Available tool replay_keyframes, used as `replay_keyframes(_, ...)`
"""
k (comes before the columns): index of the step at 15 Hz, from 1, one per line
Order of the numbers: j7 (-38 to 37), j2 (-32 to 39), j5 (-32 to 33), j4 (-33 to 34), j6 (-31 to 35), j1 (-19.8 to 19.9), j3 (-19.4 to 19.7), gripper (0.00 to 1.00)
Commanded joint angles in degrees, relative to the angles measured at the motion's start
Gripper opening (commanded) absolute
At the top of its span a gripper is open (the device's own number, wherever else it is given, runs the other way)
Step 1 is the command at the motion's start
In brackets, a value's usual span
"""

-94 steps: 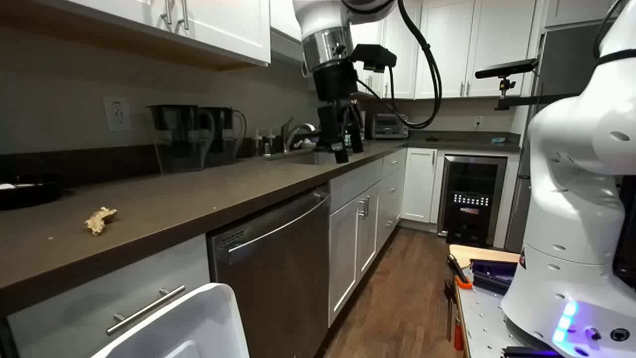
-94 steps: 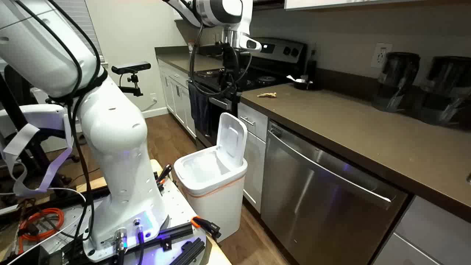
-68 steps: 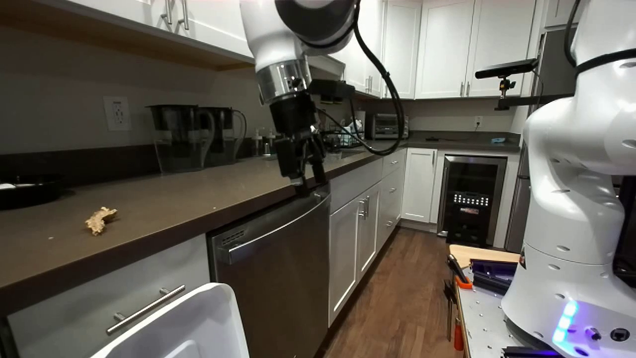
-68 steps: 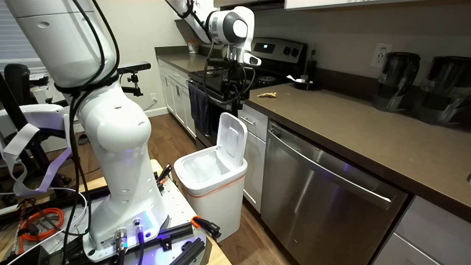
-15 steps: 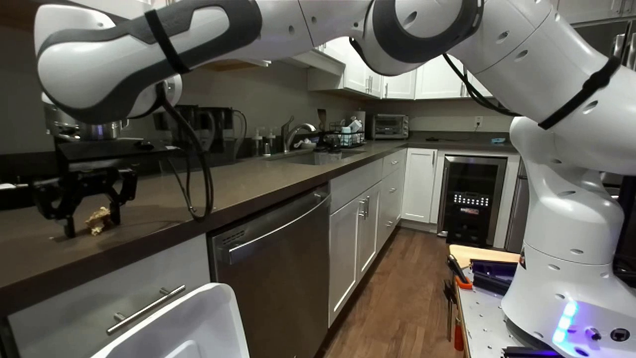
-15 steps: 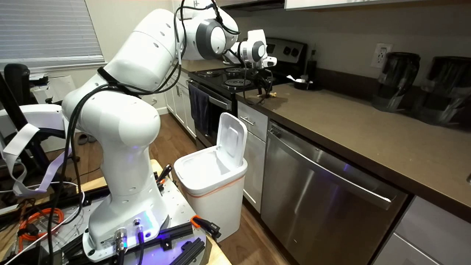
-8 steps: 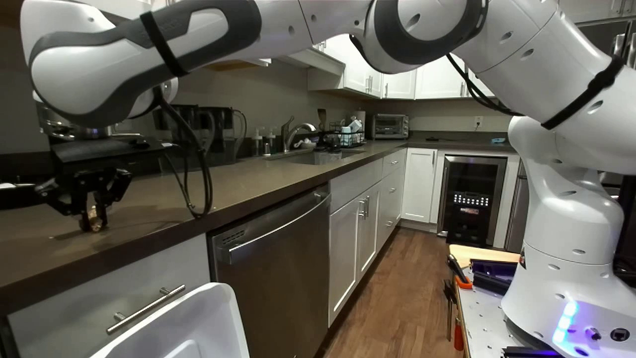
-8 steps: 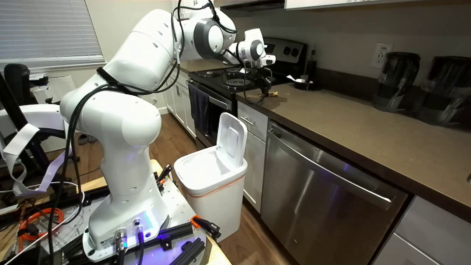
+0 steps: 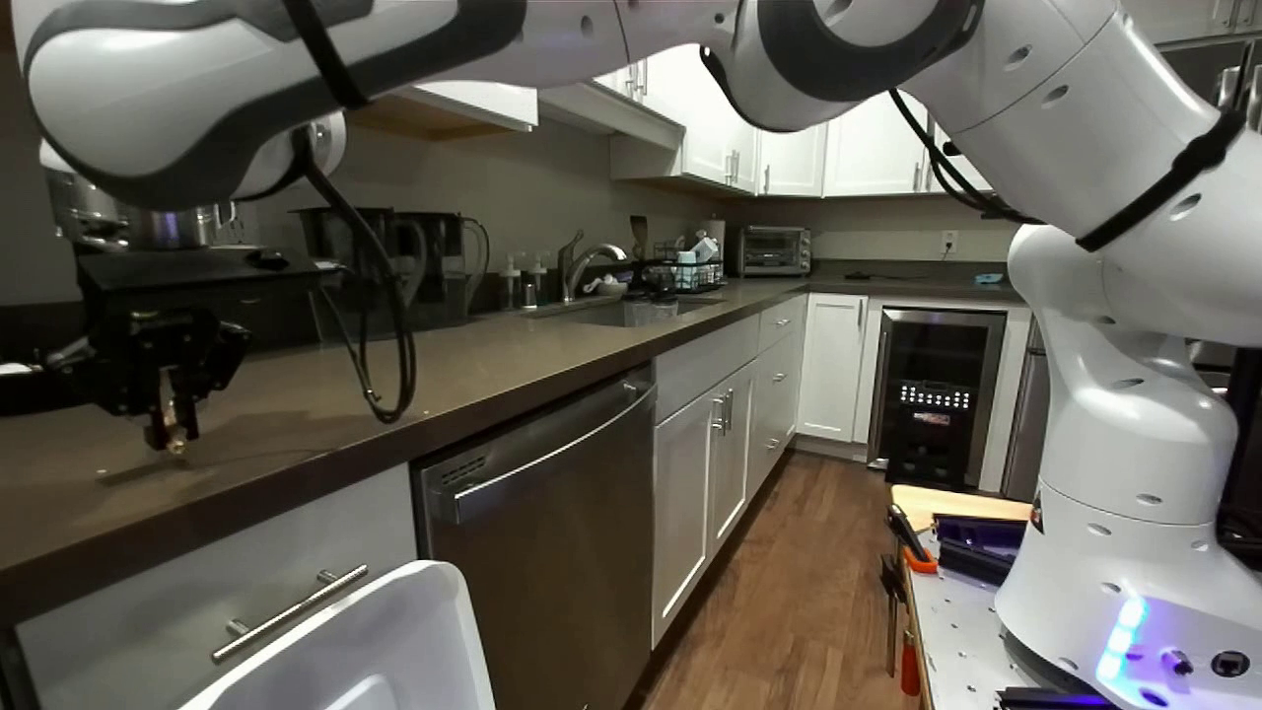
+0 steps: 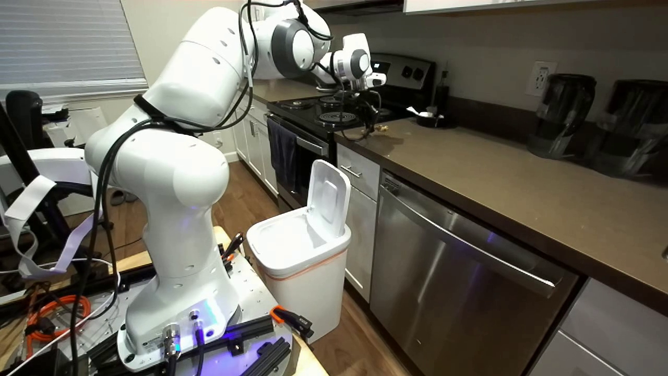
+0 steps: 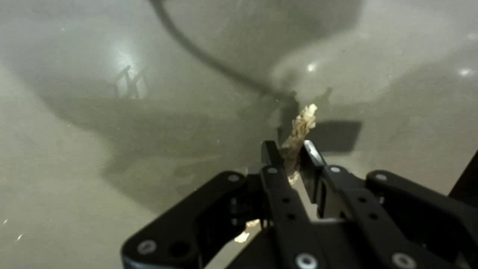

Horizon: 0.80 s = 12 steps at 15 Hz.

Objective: Pick up the piece of rubbish on the counter-top and drop it in the trash can

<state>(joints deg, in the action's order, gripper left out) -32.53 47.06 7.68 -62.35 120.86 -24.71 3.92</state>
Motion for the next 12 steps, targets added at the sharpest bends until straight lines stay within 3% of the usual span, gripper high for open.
replay_keyframes(1,1.6,-7.5,-1.2,-6.5,-4.4,0.1,-1.5,0.08)
replay_keyframes(4,1.8,-13.5,-2.3,-12.7,-7.1,0.6,-3.1,0.08)
replay_keyframes(9,3.1,-24.8,-5.7,-27.3,-5.6,1.1,-5.1,0.08)
replay_keyframes(12,3.2,-31.5,-6.6,-35.5,-5.3,3.3,-8.7,0.08)
